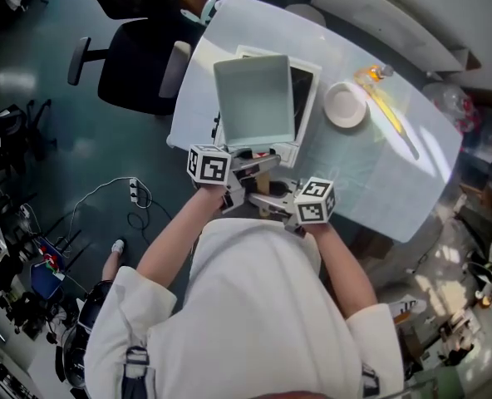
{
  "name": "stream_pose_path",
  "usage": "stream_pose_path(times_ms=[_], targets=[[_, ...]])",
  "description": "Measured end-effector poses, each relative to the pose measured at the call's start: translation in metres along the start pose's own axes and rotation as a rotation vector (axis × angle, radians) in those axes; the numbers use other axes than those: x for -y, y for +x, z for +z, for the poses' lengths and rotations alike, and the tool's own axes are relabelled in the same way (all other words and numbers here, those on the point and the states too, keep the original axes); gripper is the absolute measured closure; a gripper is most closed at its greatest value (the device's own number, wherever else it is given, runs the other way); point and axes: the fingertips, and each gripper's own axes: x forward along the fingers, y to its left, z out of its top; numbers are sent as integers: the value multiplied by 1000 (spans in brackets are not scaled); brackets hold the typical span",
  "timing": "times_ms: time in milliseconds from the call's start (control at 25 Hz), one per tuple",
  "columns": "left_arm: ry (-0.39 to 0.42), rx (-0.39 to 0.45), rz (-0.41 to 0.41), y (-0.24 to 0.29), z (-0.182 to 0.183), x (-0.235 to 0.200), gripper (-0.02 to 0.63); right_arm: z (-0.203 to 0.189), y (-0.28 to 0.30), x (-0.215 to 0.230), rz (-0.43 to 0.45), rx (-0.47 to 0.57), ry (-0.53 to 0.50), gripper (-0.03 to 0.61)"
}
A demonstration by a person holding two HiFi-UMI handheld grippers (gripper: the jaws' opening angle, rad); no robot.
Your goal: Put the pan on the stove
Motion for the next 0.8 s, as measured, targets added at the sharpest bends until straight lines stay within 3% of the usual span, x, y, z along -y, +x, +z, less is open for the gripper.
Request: stream_pose_path(times_ms=[800], targets=[[-59,-141,17,19,-10,-81,440,-12,21,73,-78,58,137,434]])
